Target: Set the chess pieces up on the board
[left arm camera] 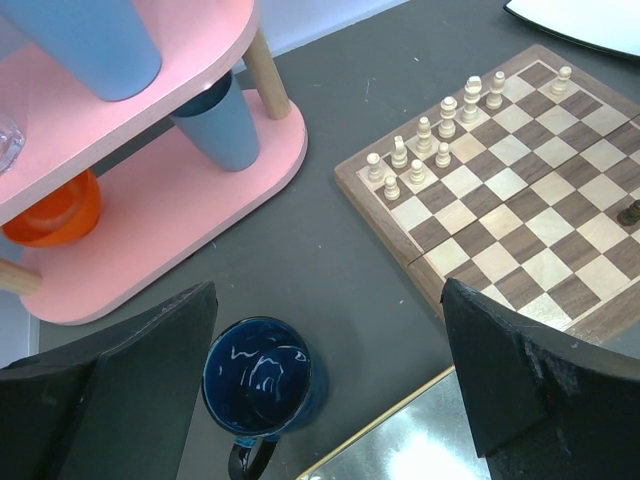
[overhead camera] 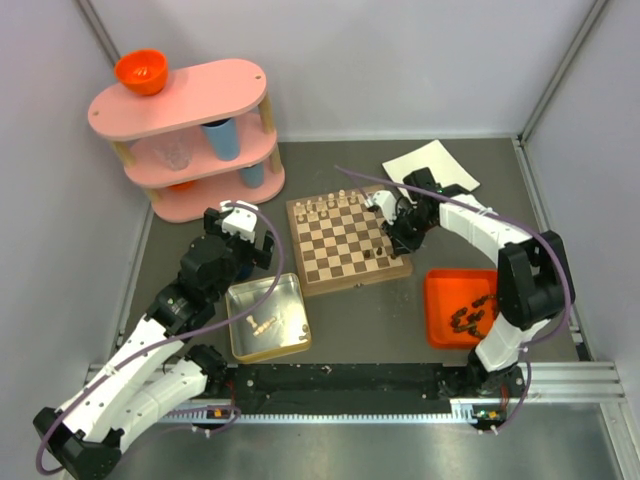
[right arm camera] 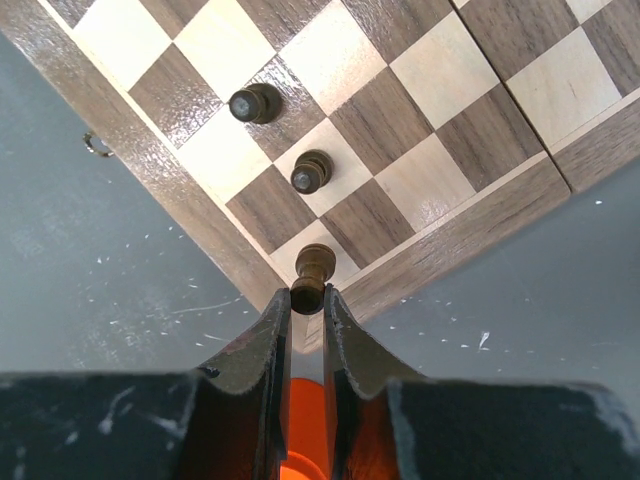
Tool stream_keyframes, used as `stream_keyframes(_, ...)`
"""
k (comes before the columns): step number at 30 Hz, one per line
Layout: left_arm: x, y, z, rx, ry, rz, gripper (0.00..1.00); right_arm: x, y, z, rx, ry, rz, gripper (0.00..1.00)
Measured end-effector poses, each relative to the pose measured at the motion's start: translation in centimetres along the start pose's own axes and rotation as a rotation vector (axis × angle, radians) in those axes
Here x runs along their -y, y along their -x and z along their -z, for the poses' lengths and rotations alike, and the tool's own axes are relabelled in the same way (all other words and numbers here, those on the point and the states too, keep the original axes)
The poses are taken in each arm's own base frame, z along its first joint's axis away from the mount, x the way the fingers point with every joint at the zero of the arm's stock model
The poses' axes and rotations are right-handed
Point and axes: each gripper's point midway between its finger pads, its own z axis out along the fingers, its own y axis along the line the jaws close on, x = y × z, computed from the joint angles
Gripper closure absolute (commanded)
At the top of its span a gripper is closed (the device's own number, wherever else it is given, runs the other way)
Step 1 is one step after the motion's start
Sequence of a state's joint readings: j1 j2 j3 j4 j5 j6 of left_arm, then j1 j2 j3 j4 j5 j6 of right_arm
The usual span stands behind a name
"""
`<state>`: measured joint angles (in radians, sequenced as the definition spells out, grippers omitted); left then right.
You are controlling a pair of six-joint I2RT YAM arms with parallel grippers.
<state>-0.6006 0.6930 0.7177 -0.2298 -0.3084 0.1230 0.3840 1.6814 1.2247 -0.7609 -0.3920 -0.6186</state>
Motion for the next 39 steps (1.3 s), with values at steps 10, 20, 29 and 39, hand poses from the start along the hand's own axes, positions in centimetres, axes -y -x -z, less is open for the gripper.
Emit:
stream_keyframes(10, -0.10, 0.27, 0.19, 0.012, 0.001, 0.001, 0.01, 0.11, -0.23, -0.56, -0.027, -0.014, 0.009, 0.90)
stream_keyframes(20, -0.10, 0.27, 0.19, 0.012, 0.001, 0.001, 0.02, -0.16, -0.44, -0.82, -0.045, -0.008, 0.012, 0.90)
stream_keyframes(29, -0.10, 0.28, 0.19, 0.012, 0.001, 0.001, 0.02, -0.16, -0.82, -0.97, -0.062, -0.008, 0.008, 0.87)
stream_keyframes(39, -0.10, 0.27, 0.19, 0.012, 0.001, 0.001, 0.01, -0.15, -0.85, -0.98, -0.063, -0.008, 0.007, 0.77)
